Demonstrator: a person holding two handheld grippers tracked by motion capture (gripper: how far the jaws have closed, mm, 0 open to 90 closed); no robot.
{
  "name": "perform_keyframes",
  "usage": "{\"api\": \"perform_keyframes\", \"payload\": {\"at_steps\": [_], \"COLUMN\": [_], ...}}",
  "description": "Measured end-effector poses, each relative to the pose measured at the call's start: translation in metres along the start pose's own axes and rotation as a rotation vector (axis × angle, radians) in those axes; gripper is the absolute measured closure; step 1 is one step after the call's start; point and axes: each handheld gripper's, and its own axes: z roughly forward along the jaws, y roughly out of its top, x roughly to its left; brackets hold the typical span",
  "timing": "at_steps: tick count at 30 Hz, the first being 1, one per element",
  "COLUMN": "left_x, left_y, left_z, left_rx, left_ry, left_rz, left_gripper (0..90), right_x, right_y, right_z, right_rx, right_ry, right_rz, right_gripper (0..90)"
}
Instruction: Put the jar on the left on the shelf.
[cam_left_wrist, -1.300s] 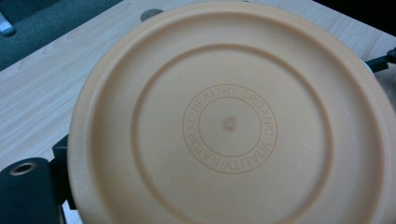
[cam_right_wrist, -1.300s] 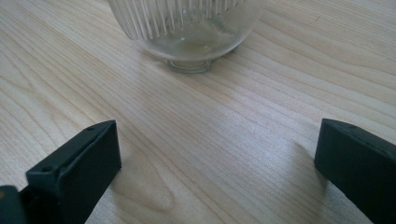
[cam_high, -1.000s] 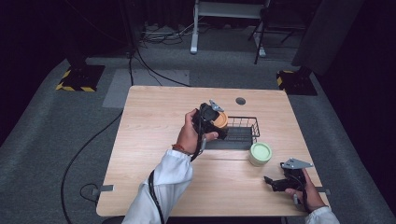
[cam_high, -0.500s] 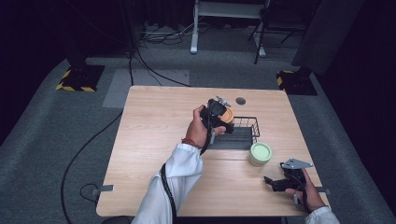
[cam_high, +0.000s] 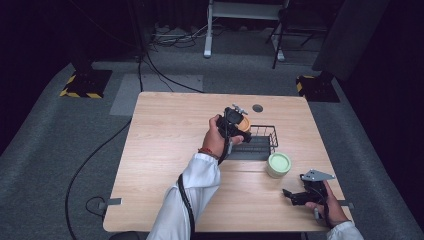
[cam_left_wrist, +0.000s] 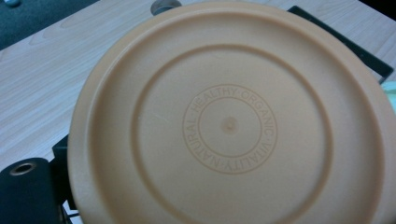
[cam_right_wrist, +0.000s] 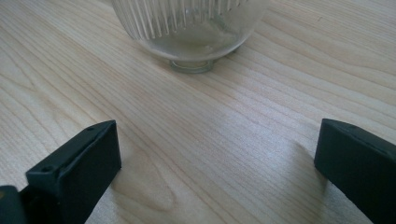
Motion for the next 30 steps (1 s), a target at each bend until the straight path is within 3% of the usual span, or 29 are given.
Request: {"api": "perform_keyframes", "payload": {"at_steps": [12,20,22,30], "left_x": [-0.003,-0.004,-0.005,-0.005], "left_y": [-0.007,-0.01,-0.012,-0.012], "left_z": [0.026,0.032,0.037,0.037], "left_rx": [0.05,0.069,0.093,0.082], "left_ry": [0.022,0.028,0.038,0.034], "left_rz": [-0.059,-0.053,-0.053,-0.066], "left_gripper": [9.0,8.9,9.0,8.6], "right_x": [0.0,0.0,0.0,0.0], "right_y": [0.0,0.0,0.0,0.0], "right_z": [0.0,0.0,0.0,0.0], "right_rx": [-0.001,-0.001,-0.001,0.0], "right_ry": [0.004,0.005,0.005,0.005], "right_rz": [-0.004,-0.004,-0.005,-0.005], "right_gripper": [0.4,0.4,0.4,0.4]}}
